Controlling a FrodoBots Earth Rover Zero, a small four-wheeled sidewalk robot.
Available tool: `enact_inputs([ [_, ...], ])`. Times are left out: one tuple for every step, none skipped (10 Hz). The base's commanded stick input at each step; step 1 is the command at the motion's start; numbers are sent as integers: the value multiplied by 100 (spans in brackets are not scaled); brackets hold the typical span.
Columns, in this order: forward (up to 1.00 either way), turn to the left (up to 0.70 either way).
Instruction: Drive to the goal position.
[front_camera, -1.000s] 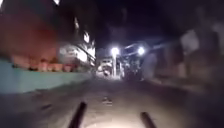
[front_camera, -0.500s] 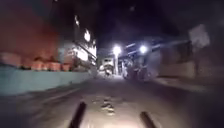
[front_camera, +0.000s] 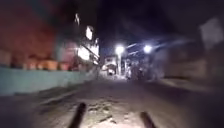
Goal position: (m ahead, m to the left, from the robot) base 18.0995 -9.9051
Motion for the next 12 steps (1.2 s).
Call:
enact_inputs([
  [100, -30],
  [100, 2],
  [100, 2],
  [100, 2],
  [100, -13],
  [100, -36],
  [100, 2],
  [100, 2],
  [100, -8],
  [100, -25],
  [100, -26],
  [100, 2],
])
